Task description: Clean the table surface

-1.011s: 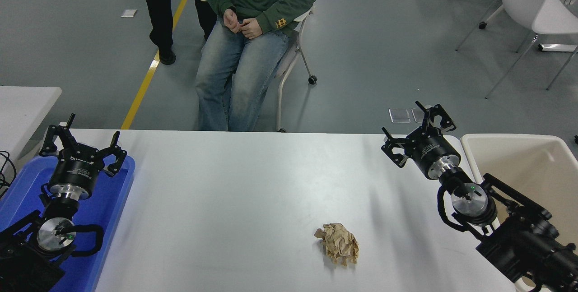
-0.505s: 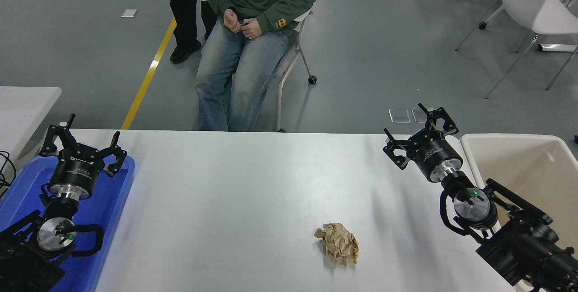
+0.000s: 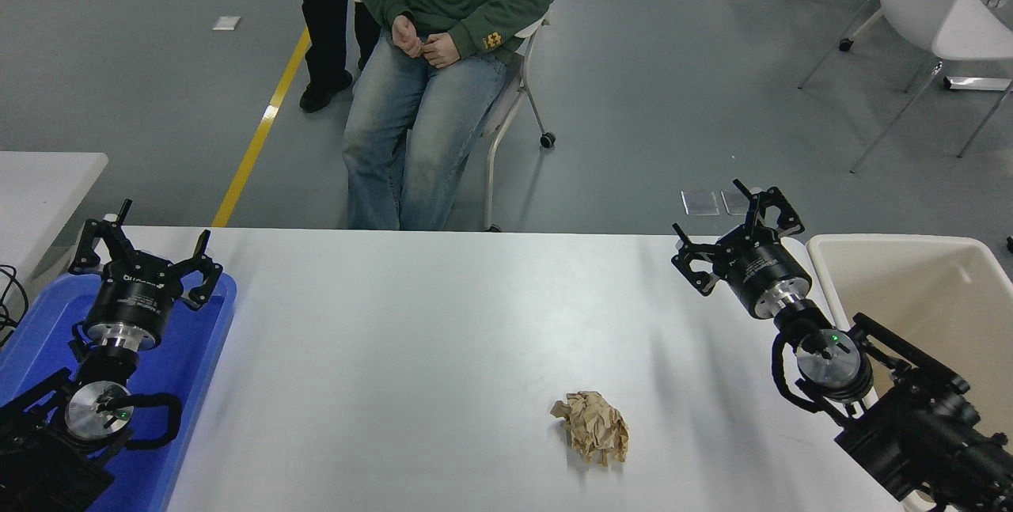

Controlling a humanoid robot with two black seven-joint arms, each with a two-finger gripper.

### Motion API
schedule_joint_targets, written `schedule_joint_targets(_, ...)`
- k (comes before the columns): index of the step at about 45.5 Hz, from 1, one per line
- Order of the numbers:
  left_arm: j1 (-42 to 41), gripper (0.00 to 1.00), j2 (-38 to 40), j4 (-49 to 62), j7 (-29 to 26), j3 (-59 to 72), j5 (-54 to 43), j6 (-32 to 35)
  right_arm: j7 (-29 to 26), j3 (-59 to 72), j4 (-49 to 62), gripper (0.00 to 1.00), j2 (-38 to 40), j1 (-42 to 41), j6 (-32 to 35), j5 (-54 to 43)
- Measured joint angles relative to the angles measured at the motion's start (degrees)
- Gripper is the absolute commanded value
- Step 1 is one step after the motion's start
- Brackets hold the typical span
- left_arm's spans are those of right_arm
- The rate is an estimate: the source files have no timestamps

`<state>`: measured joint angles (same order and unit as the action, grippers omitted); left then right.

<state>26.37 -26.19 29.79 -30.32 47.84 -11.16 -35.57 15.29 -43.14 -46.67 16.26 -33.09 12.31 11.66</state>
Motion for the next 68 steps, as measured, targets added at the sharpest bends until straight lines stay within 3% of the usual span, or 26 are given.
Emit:
schedule_joint_targets(24, 0.0, 1.00, 0.0, 0.0, 0.0, 0.0, 0.0, 0.0, 0.1, 0.9, -1.4, 1.00, 3.8, -0.4, 0.1, -3.4)
schedule_joint_targets(47, 0.0, 1.00, 0.0, 0.0, 0.0, 0.0, 0.0, 0.0, -0.3, 4.1, -13.0, 1.00, 18.0, -1.6, -0.5, -29.2)
schedule_joint_targets(68, 0.0, 1.00, 0.0, 0.0, 0.0, 0.0, 0.0, 0.0, -1.2, 16.8, -30.1, 1.00, 35.4, -10.5, -0.5, -44.7)
